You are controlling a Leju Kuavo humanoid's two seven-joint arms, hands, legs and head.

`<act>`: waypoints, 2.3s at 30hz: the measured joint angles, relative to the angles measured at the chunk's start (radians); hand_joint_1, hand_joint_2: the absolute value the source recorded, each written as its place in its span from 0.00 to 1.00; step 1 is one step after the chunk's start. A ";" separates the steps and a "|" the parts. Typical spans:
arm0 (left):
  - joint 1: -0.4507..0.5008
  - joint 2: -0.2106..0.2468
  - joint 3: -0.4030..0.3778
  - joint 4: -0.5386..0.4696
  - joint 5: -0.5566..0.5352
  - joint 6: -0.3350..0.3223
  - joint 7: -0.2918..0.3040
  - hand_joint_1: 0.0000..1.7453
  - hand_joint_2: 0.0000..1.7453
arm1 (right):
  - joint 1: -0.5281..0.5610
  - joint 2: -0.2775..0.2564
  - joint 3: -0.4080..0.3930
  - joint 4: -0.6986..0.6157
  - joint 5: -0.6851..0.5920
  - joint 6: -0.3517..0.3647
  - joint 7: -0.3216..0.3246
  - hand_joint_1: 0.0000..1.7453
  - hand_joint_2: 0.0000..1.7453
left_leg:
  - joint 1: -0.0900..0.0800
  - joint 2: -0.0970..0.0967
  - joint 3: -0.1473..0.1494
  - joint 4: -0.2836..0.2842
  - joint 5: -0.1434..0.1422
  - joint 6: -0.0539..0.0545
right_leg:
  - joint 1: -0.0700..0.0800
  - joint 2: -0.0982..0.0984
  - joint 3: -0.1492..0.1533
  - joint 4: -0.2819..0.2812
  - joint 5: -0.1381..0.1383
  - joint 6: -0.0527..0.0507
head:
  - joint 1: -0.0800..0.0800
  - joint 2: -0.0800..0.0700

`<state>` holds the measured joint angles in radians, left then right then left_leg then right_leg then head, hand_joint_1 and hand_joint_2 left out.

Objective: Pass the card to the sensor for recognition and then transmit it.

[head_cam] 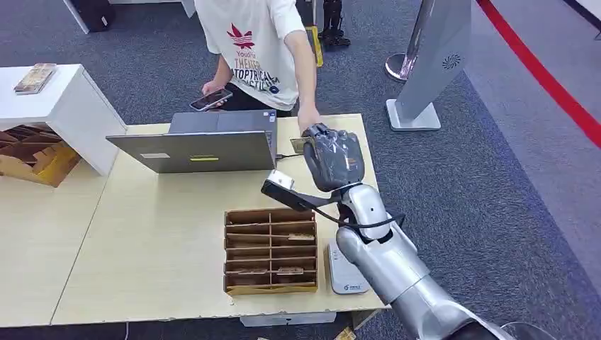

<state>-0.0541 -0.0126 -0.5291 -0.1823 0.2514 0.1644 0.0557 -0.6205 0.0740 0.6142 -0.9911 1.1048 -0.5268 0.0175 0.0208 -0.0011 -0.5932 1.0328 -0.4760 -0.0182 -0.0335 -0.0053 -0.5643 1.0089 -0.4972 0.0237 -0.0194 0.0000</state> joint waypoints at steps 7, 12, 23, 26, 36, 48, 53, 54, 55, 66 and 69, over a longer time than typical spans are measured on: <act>0.002 0.000 0.000 0.000 0.006 0.003 -0.008 0.00 0.00 | 0.012 0.000 -0.020 0.000 -0.039 0.001 -0.014 1.00 1.00 | 0.000 0.000 0.000 0.000 0.000 0.000 | 0.000 0.000 0.000 0.000 0.000 0.000 | 0.000 0.000; 0.009 0.000 0.000 0.000 0.022 0.011 -0.018 0.00 0.00 | 0.054 0.000 -0.048 -0.058 -0.161 0.027 -0.052 1.00 1.00 | 0.000 0.000 0.000 0.000 0.000 0.000 | 0.000 0.000 0.000 0.000 0.000 0.000 | 0.000 0.000; 0.034 -0.006 0.024 0.000 0.091 0.032 -0.050 0.00 0.00 | 0.274 -0.025 -0.157 -0.415 -0.700 0.247 -0.105 1.00 1.00 | 0.000 0.000 0.000 0.000 -0.001 0.000 | 0.000 0.000 -0.001 0.000 -0.001 0.000 | 0.000 0.000; 0.039 -0.007 0.033 0.000 0.106 0.033 -0.056 0.00 0.00 | 0.318 -0.050 -0.184 -0.477 -0.728 0.262 -0.105 1.00 1.00 | 0.000 0.000 0.000 0.000 -0.001 0.000 | 0.000 0.000 0.000 -0.001 0.000 0.000 | 0.000 0.000; 0.049 -0.018 0.061 0.006 0.135 0.042 -0.069 0.00 0.00 | 0.467 -0.159 -0.264 -0.606 -0.674 0.313 -0.046 1.00 1.00 | 0.000 0.000 0.000 0.000 -0.001 0.000 | 0.000 0.000 0.000 -0.001 0.000 0.000 | 0.000 0.000; 0.049 -0.021 0.077 0.015 0.146 0.048 -0.071 0.00 0.00 | 0.591 -0.203 -0.322 -0.618 -0.609 0.383 0.018 1.00 1.00 | 0.000 0.000 0.000 0.000 -0.001 0.000 | 0.000 0.000 0.000 -0.001 0.000 0.000 | 0.000 0.000; 0.049 -0.021 0.077 0.015 0.145 0.048 -0.065 0.00 0.00 | 0.598 -0.203 -0.310 -0.584 -0.588 0.420 0.034 1.00 1.00 | 0.000 0.000 0.000 0.000 -0.001 0.000 | 0.000 0.000 0.000 -0.001 0.000 0.000 | 0.000 0.000; 0.049 -0.021 0.077 0.015 0.143 0.048 -0.064 0.00 0.00 | 0.598 -0.203 -0.303 -0.572 -0.589 0.430 0.038 1.00 1.00 | 0.000 0.000 0.000 0.000 -0.001 0.000 | 0.000 0.000 0.000 -0.001 0.000 0.000 | 0.000 0.000; 0.049 -0.021 0.077 0.015 0.143 0.048 -0.064 0.00 0.00 | 0.598 -0.203 -0.295 -0.561 -0.589 0.436 0.041 1.00 1.00 | 0.000 0.000 0.000 0.000 -0.001 0.000 | 0.000 0.000 0.000 -0.001 0.000 0.000 | 0.000 0.000; 0.049 -0.021 0.077 0.015 0.143 0.045 -0.059 0.00 0.00 | 0.587 -0.203 -0.240 -0.480 -0.603 0.476 0.052 1.00 1.00 | 0.000 0.000 0.000 0.000 -0.001 0.000 | 0.000 0.000 0.000 -0.001 0.000 0.000 | 0.000 0.000; 0.049 -0.021 0.077 0.015 0.143 0.045 -0.058 0.00 0.00 | 0.583 -0.205 -0.232 -0.470 -0.595 0.486 0.064 1.00 1.00 | 0.000 0.000 0.000 0.000 -0.001 0.000 | 0.000 0.000 0.000 -0.001 0.000 0.000 | 0.000 0.000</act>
<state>-0.0053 -0.0336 -0.4521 -0.1675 0.3948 0.2091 -0.0027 -0.0371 -0.1308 0.3826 -1.4610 0.5101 -0.0408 0.0813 0.0207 -0.0014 -0.5935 1.0329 -0.4771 -0.0178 -0.0336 -0.0058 -0.5641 1.0082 -0.4976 0.0240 -0.0195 0.0000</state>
